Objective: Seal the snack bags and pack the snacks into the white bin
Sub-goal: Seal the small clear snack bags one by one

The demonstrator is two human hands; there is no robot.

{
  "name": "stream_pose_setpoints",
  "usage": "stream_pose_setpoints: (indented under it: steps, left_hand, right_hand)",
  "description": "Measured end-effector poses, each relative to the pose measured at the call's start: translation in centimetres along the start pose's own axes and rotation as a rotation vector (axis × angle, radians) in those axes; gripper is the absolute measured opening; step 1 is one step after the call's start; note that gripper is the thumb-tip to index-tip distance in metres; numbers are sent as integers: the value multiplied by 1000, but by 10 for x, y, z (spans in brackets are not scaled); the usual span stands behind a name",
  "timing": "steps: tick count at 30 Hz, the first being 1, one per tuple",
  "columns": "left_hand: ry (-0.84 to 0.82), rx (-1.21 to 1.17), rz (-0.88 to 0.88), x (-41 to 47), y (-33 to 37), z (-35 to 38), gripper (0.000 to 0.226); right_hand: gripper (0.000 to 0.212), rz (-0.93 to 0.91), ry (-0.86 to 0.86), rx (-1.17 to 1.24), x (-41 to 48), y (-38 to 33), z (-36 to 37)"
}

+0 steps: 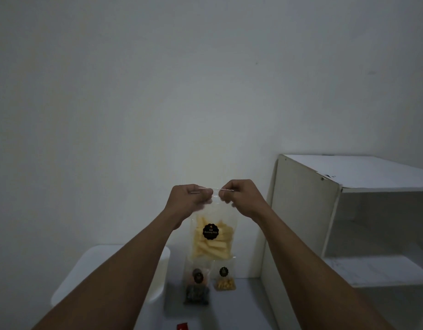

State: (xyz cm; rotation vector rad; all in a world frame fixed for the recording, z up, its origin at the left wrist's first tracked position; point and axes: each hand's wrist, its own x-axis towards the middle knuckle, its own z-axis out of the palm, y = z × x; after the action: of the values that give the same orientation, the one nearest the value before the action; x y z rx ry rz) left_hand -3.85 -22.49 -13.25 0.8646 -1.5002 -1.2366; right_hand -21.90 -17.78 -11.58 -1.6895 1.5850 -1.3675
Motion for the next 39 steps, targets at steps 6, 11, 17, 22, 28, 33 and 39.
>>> stream_pose_setpoints:
  steps: [6, 11, 17, 22, 28, 33, 39]
  left_hand:
    - [53, 20, 20, 4, 2, -11, 12]
    - [100, 0, 10, 4, -1, -16, 12]
    - [-26, -71, -104, 0, 2, -13, 28]
    - [46, 21, -27, 3, 2, -4, 19]
    - [79, 63, 38, 6, -1, -5, 16]
    - [42, -45, -12, 7, -3, -7, 20]
    - [89, -71, 29, 11, -2, -9, 10]
  right_hand:
    - [9, 25, 11, 117, -4, 7, -5]
    - [8, 63, -2, 215, -6, 12, -11]
    - [15, 6, 72, 96, -5, 12, -15]
    - [11, -23, 53, 145, -7, 9, -14]
    - [11, 40, 14, 187, -11, 15, -17]
    - [9, -8, 90, 126, -9, 14, -19]
    - [10, 26, 2, 106, -8, 11, -20]
